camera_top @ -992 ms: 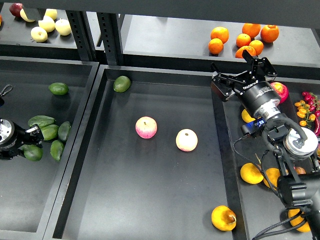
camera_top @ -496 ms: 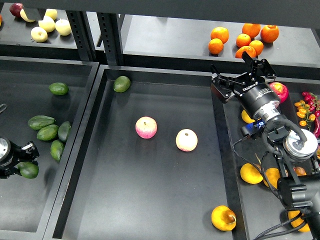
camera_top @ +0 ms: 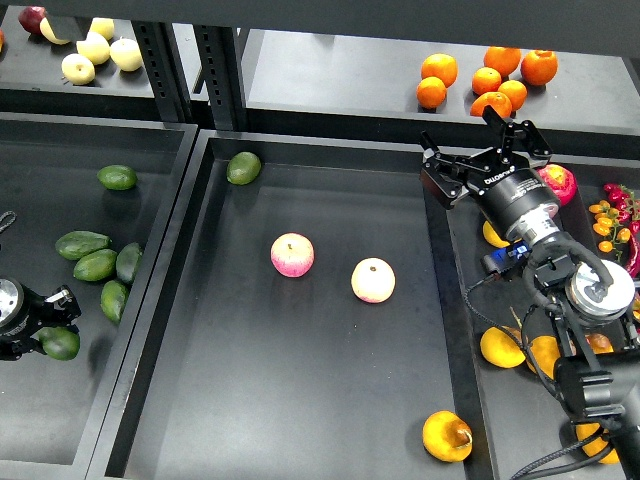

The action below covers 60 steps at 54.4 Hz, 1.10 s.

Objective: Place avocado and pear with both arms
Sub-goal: 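Open the left gripper to release the avocado and raise it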

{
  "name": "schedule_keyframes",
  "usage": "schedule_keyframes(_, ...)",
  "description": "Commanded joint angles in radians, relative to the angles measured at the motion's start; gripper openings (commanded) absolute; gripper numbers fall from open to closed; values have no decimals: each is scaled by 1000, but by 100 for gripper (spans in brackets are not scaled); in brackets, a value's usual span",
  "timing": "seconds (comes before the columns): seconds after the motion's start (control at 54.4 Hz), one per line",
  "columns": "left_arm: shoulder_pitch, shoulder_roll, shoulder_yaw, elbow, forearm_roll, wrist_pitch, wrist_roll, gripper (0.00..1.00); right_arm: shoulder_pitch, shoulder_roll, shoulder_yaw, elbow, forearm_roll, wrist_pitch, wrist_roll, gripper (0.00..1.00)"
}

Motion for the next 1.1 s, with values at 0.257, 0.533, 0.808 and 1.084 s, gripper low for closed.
schedule_keyframes(0.257, 2, -3, -18, -1, 32, 0, 0, 59, 0, 0, 0, 0, 0, 0, -2, 100)
schedule_keyframes(0.533, 2, -3, -39, -6, 38, 0, 0, 76, -3, 0, 0, 6, 0, 0, -2, 100)
schedule_keyframes(0.808, -14, 2, -53, -12, 38, 0, 0, 94, -5, 0, 0, 5, 0, 0, -5, 100)
schedule_keyframes(1.084, -15, 25, -373, 14, 26, 0, 0, 99, -28, 0, -3, 6, 2, 0, -9, 100)
